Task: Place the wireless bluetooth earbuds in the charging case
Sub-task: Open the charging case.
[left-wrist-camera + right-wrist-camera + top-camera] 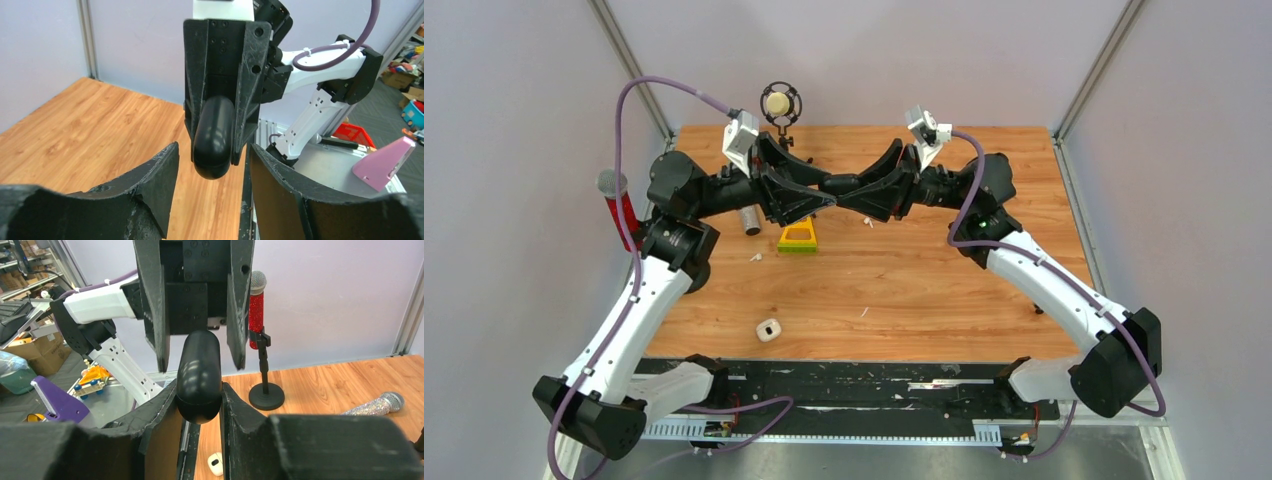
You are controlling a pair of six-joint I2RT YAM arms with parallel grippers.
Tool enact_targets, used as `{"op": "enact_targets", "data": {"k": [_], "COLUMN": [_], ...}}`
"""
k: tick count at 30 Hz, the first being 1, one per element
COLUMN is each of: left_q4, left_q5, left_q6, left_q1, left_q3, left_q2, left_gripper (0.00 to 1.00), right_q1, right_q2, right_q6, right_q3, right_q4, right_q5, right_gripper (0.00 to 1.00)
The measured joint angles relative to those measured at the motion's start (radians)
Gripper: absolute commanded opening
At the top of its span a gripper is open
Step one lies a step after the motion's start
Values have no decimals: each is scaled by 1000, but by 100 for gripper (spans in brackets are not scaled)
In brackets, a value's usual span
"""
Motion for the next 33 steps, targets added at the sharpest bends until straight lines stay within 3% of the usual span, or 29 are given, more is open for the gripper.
{"op": "enact_targets", "data": {"k": [8,16,23,33], "left_q4": [-76,-149,-198,-283], "left_q5": [-10,7,8,-60], "left_q6": [45,95,146,196], "left_q1": [12,11,7,5], "left_q3": [71,72,72,72], "left_q2": [21,27,26,14], "left_gripper": [57,64,55,55], "right_q1": [8,11,22,36], "right_q2": [0,0,1,11], "right_q6": [-41,-64,-79,-157], "right_q3": [1,1,5,13], "right_q4": [-69,-99,-125,-207], "right_q5": [-20,-20,-30,-3], "right_gripper": [0,0,0,0]}}
